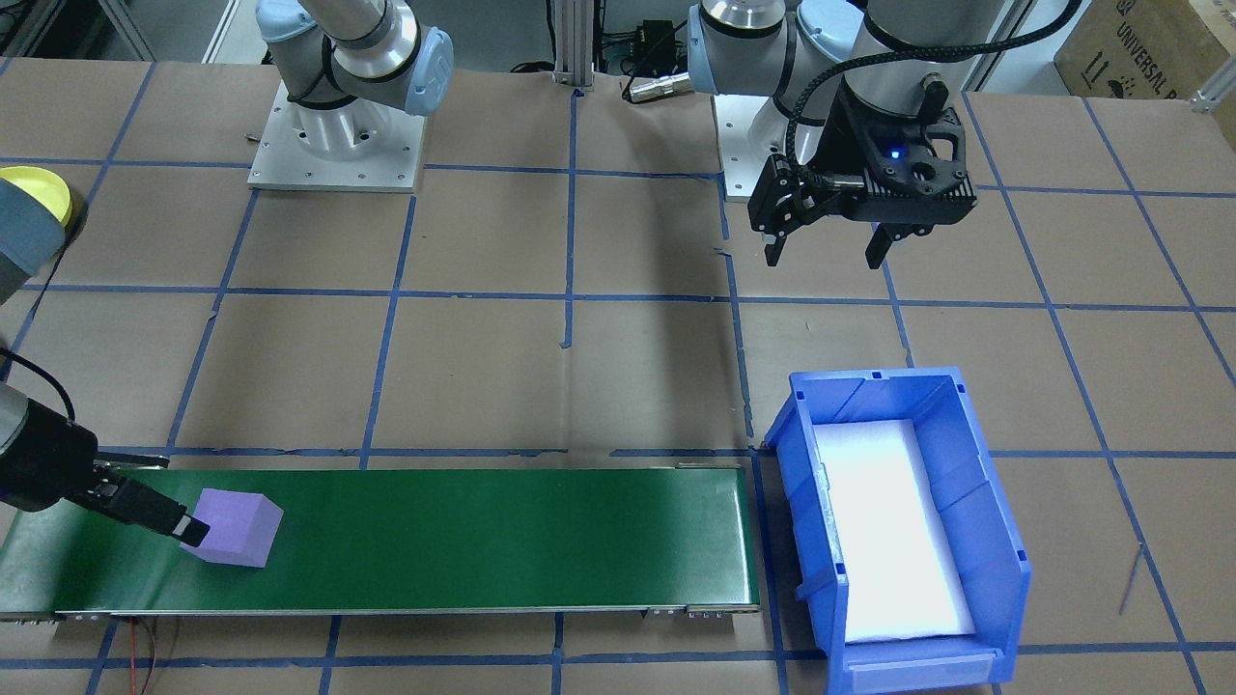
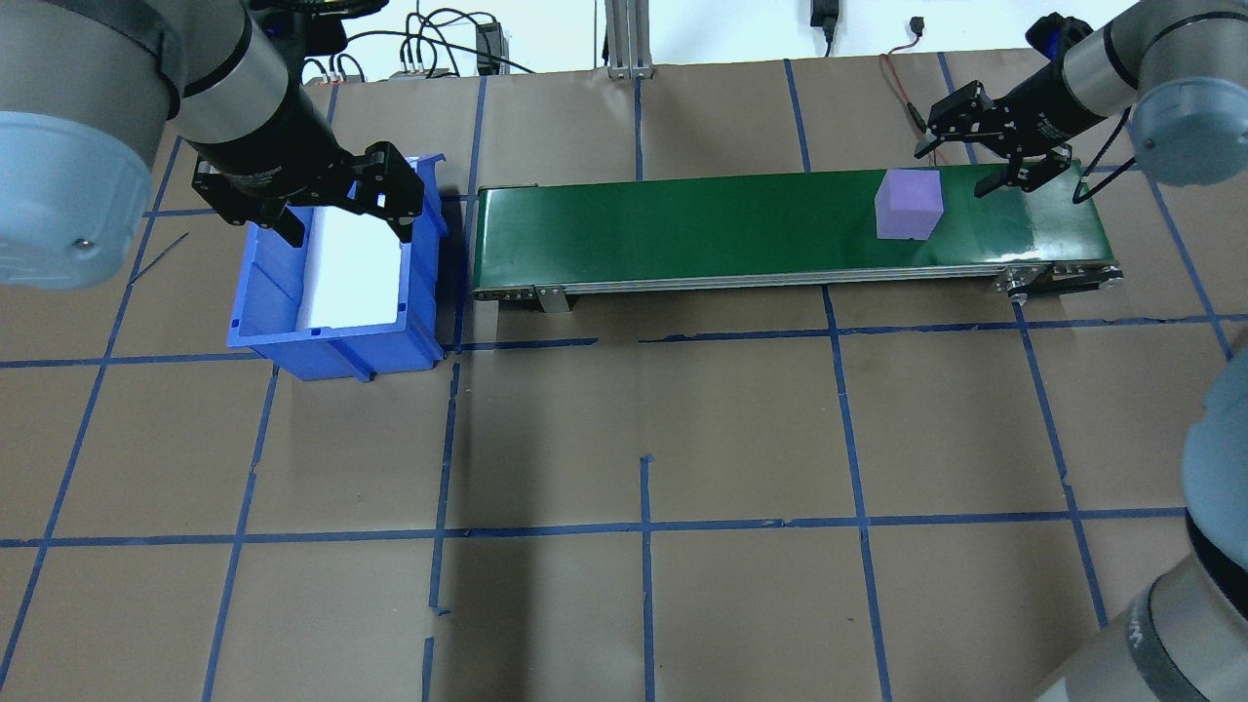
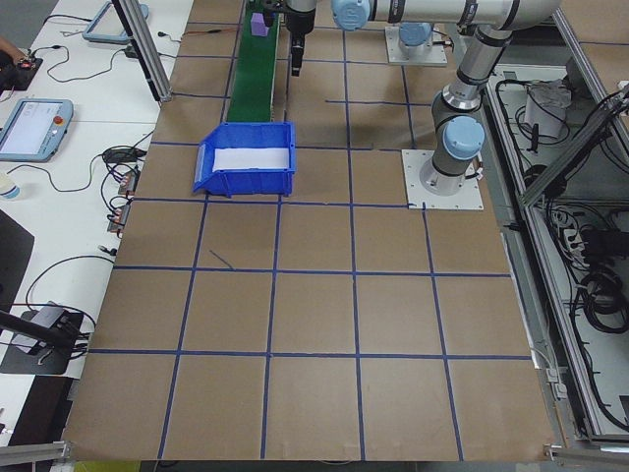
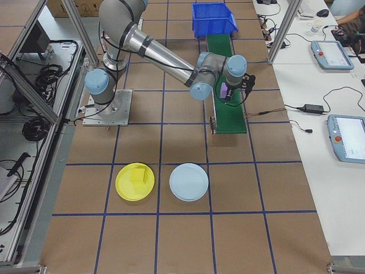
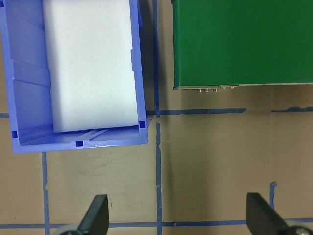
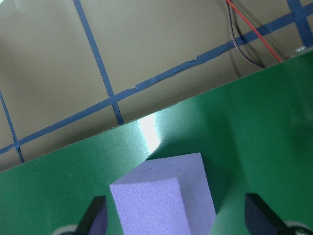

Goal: Move block left to right into plate

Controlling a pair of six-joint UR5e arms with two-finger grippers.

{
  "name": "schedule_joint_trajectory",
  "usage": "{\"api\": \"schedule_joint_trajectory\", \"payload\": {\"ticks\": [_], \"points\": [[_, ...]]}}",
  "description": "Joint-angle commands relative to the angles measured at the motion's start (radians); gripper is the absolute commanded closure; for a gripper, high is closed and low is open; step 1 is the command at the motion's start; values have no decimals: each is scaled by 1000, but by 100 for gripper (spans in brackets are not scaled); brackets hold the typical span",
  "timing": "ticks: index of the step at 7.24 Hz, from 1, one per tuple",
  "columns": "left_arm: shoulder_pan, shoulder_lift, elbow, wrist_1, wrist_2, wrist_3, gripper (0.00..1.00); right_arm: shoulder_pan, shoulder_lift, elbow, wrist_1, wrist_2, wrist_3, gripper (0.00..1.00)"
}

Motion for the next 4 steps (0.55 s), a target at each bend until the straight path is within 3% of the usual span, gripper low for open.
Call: {"api": "schedule_joint_trajectory", "payload": {"ticks": [1, 4], "points": [[0, 0, 0, 0, 0, 0, 0, -1, 22, -2, -5, 8, 1, 0], [0, 0, 0, 0, 0, 0, 0, -1, 39, 6, -7, 5, -26, 0]]}}
